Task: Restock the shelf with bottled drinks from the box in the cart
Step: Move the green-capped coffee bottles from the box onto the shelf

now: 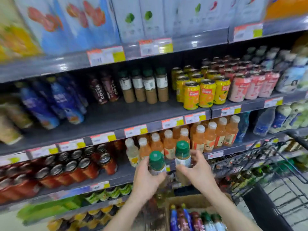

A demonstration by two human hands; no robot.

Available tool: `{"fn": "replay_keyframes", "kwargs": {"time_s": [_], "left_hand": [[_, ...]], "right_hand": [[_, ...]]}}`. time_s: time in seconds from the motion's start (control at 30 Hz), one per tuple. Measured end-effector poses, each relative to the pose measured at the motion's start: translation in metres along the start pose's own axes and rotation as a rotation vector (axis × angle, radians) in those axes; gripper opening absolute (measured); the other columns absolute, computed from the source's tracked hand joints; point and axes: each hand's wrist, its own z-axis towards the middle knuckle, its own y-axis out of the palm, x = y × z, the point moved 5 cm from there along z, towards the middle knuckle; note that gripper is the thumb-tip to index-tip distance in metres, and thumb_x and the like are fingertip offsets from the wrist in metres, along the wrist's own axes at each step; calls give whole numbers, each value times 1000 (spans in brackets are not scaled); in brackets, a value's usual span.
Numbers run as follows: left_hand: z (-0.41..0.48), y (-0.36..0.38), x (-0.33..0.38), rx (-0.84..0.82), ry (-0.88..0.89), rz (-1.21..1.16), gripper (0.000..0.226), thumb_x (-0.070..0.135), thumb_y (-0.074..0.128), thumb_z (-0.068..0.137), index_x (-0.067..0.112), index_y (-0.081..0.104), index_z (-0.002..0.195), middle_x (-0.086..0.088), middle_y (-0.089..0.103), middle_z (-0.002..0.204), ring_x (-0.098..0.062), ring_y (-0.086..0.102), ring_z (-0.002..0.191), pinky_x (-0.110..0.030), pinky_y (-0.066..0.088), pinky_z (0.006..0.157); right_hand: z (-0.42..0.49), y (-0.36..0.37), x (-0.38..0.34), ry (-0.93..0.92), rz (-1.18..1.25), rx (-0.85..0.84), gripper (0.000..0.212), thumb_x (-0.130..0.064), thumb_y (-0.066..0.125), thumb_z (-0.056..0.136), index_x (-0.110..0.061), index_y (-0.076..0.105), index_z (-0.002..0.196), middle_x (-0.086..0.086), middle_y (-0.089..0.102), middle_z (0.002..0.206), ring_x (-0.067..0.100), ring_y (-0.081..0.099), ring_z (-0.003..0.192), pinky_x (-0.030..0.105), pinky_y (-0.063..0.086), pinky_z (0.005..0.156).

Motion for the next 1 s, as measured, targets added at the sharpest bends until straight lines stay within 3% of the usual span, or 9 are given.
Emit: {"fn": "replay_keyframes", "kwargs": {"time_s": [0.07, 0.13, 0.23, 0.3, 0.5, 0.63, 0.7, 0.83, 1.0], "left_hand": [[0, -29, 3, 14, 19, -6, 50, 15, 83, 73, 46, 50, 95, 27, 58, 99, 28, 50, 83, 2, 37, 68], [0, -56, 1, 46, 36, -13, 51, 19, 83, 72, 49, 50, 96, 28, 59, 101, 24, 53, 90, -1, 39, 71], [-1, -92, -1, 105, 52, 0, 53, 34, 81, 66, 51, 51, 107, 22, 61, 111, 1, 59, 105, -26, 49, 90], [-2, -111, 0, 123, 72, -5, 59, 39, 79, 65, 48, 50, 116, 21, 60, 115, -5, 58, 109, -36, 49, 95], [0, -148, -2, 189, 89, -37, 63, 42, 79, 64, 42, 53, 122, 21, 61, 117, -5, 58, 109, -39, 49, 97], [11, -162, 2, 248, 75, -40, 63, 39, 80, 68, 41, 54, 124, 20, 61, 119, -4, 56, 111, -36, 47, 97], [17, -168, 7, 272, 80, -34, 58, 33, 82, 72, 41, 53, 123, 21, 59, 118, -2, 55, 109, -32, 44, 92], [36, -178, 19, 316, 104, -40, 53, 25, 81, 74, 37, 55, 119, 20, 63, 110, 2, 57, 100, -25, 45, 81], [60, -184, 33, 351, 127, -28, 49, 26, 81, 75, 35, 56, 117, 18, 63, 112, 3, 57, 100, -22, 44, 79]], "right_hand": [[2, 15, -27, -32, 7, -1, 53, -32, 84, 74, -33, 50, 113, -23, 61, 106, -19, 55, 87, 6, 44, 67], [5, 29, -53, -64, 3, 2, 55, -34, 85, 72, -34, 50, 113, -22, 62, 107, -16, 57, 90, 12, 47, 73], [13, 44, -94, -134, -27, 29, 55, -36, 84, 72, -33, 49, 114, -26, 59, 103, -17, 53, 89, 18, 44, 73], [20, 51, -122, -184, -51, 43, 53, -38, 84, 71, -32, 51, 112, -26, 58, 98, -15, 53, 89, 20, 43, 72], [73, 66, -191, -277, -33, 75, 57, -43, 83, 69, -31, 51, 115, -14, 66, 110, 4, 64, 98, 33, 55, 84], [128, 82, -218, -308, -31, 77, 56, -39, 83, 71, -28, 50, 115, -7, 67, 115, 12, 65, 103, 40, 55, 90], [153, 92, -224, -309, -27, 84, 60, -35, 83, 74, -23, 51, 123, -2, 67, 119, 16, 64, 107, 38, 53, 93], [192, 111, -220, -296, -15, 108, 55, -29, 80, 78, -16, 51, 122, 3, 67, 118, 22, 63, 109, 26, 45, 83], [220, 122, -207, -261, -71, 147, 52, -38, 77, 80, -19, 55, 124, 4, 67, 120, 26, 62, 113, 29, 47, 86]]}}
